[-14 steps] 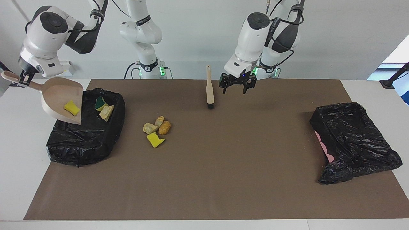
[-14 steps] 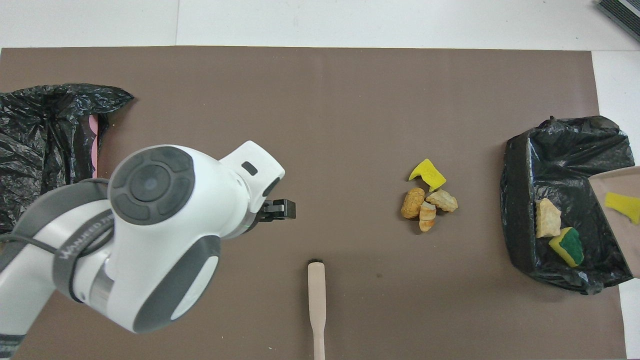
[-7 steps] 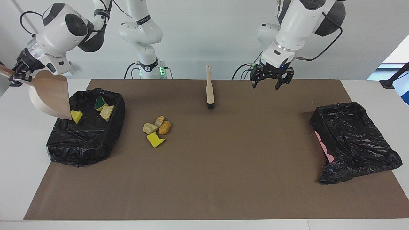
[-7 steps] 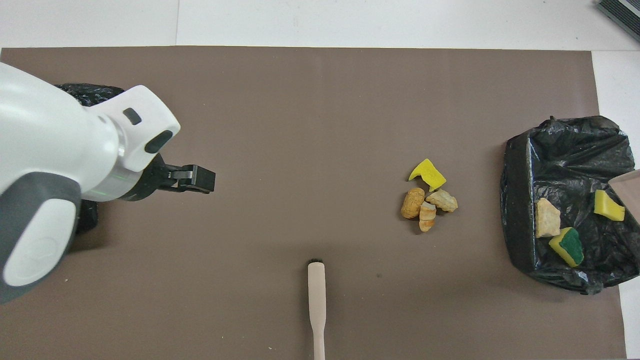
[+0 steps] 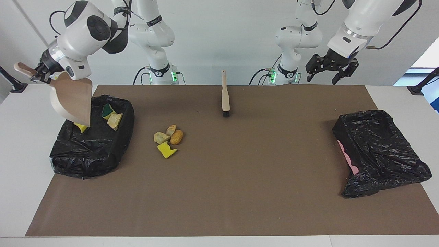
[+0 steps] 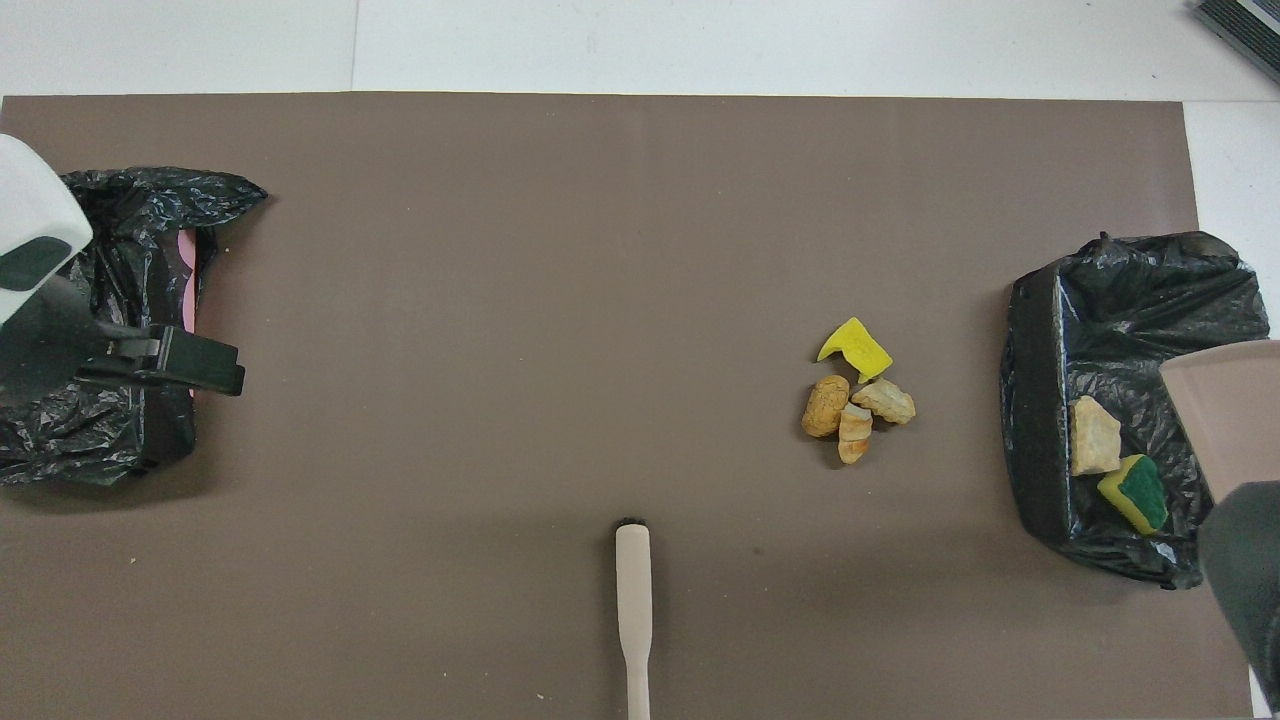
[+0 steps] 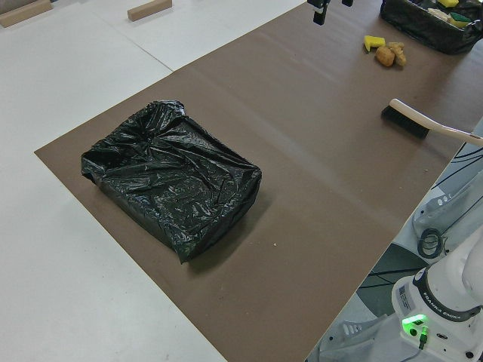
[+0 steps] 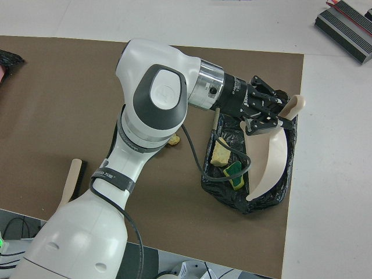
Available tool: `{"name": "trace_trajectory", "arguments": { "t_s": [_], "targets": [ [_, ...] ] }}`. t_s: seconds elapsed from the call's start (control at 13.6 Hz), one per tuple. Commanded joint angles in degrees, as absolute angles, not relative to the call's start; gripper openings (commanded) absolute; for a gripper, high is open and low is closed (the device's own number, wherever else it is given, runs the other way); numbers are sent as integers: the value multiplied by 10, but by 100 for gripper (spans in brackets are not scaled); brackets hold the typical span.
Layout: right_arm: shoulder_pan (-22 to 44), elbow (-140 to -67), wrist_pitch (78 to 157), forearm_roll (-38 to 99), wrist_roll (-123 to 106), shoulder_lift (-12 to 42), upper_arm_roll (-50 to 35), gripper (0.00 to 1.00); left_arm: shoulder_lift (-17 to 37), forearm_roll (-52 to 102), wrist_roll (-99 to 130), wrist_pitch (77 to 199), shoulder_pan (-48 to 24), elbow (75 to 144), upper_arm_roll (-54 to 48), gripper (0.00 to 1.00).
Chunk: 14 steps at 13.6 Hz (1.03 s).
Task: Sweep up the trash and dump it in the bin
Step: 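Bring the empty dustpan back to the table center with the right gripper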
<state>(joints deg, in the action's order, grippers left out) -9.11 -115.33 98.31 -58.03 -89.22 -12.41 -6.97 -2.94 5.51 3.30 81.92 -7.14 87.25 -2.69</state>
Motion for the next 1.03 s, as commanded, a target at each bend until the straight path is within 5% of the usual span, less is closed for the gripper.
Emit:
{"name": "trace_trajectory", "arguments": {
  "t_s": [0.0, 0.52, 0.96],
  "targets": [
    [-94, -1135, 932, -514, -827, -130, -133, 0, -19, 49, -5, 795, -34, 836, -33, 100],
    [-91, -1066, 912, -213, -521, -90, -199, 0, -11, 9, -62, 780, -29, 814, -33, 100],
    [47, -948, 921, -154, -58, 77, -207, 0, -29, 14, -55, 788, -30, 829, -34, 100]
  ]
}}
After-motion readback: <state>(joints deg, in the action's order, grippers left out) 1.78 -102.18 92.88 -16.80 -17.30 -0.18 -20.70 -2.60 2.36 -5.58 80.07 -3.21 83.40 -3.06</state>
